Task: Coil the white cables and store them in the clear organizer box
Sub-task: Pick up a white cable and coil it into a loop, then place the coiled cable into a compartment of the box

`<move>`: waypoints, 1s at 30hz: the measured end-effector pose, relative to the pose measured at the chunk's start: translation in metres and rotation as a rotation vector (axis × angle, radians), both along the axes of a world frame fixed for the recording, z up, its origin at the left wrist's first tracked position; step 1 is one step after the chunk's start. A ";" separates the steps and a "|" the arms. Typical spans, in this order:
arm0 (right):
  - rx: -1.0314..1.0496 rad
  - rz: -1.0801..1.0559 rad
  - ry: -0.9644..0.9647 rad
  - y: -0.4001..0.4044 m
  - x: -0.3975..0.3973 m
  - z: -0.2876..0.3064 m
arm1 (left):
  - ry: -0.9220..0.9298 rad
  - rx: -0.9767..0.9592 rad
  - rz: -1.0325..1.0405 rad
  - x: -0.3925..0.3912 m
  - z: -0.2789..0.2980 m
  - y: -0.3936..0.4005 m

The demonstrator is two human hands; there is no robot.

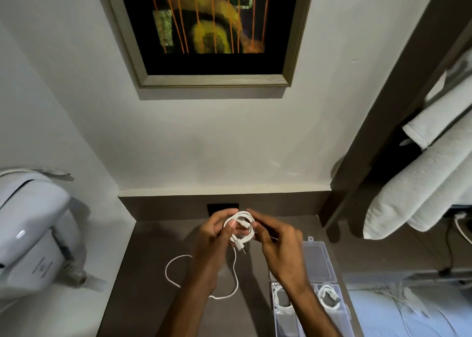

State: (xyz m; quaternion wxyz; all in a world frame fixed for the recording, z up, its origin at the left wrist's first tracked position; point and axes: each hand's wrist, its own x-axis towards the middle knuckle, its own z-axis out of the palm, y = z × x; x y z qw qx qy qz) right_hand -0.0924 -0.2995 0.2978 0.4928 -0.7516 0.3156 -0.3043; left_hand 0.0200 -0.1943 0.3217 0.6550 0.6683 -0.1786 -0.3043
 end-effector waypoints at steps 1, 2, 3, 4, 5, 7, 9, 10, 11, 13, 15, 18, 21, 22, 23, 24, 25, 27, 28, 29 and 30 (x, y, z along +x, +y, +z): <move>0.002 0.001 0.010 -0.001 -0.003 -0.002 | 0.027 -0.011 0.016 -0.003 -0.001 -0.003; -0.010 0.011 0.025 0.000 -0.005 -0.004 | 0.043 -0.022 0.032 -0.005 -0.003 -0.005; -0.033 0.022 0.048 -0.001 -0.008 -0.005 | 0.049 -0.030 0.033 -0.007 -0.005 -0.008; -0.061 0.032 0.079 -0.002 -0.011 -0.007 | 0.032 -0.024 0.025 -0.011 -0.009 -0.012; -0.086 0.039 0.108 -0.003 -0.014 -0.009 | -0.015 -0.001 0.019 -0.015 -0.013 -0.016; -0.093 0.045 0.135 -0.003 -0.021 -0.014 | -0.151 0.066 0.001 -0.022 -0.022 -0.022; -0.054 0.016 0.129 -0.003 -0.029 -0.018 | -0.247 0.111 -0.060 -0.027 -0.033 -0.027; -0.044 -0.027 0.126 -0.005 -0.033 -0.021 | -0.282 0.130 -0.105 -0.030 -0.039 -0.030; -0.043 -0.079 0.131 -0.008 -0.037 -0.025 | -0.311 0.149 -0.153 -0.031 -0.045 -0.033; -0.031 -0.160 0.157 -0.015 -0.047 -0.037 | -0.325 0.206 -0.251 -0.037 -0.057 -0.037; 0.020 -0.216 0.178 -0.020 -0.058 -0.054 | -0.244 0.233 -0.306 -0.042 -0.074 -0.042; 0.124 -0.325 0.231 -0.022 -0.080 -0.088 | 0.010 0.264 -0.315 -0.059 -0.113 -0.048; 0.226 -0.381 0.303 -0.014 -0.107 -0.134 | 0.245 0.303 -0.304 -0.087 -0.167 -0.047; 0.269 -0.398 0.354 -0.010 -0.116 -0.149 | 0.257 0.344 -0.295 -0.098 -0.186 -0.044; 0.326 -0.414 0.405 -0.005 -0.125 -0.166 | 0.269 0.388 -0.272 -0.108 -0.205 -0.038; 0.378 -0.420 0.457 0.000 -0.131 -0.179 | 0.260 0.436 -0.247 -0.116 -0.220 -0.033; 0.413 -0.411 0.515 0.005 -0.138 -0.191 | 0.223 0.487 -0.224 -0.125 -0.234 -0.027; 0.459 -0.399 0.593 0.015 -0.146 -0.209 | 0.104 0.553 -0.197 -0.141 -0.252 -0.017; 0.484 -0.397 0.602 0.019 -0.149 -0.216 | 0.039 0.571 -0.194 -0.147 -0.256 -0.013; 0.500 -0.395 0.610 0.021 -0.150 -0.220 | -0.026 0.587 -0.200 -0.152 -0.257 -0.010; 0.503 -0.393 0.626 0.022 -0.150 -0.222 | -0.097 0.613 -0.213 -0.156 -0.257 -0.008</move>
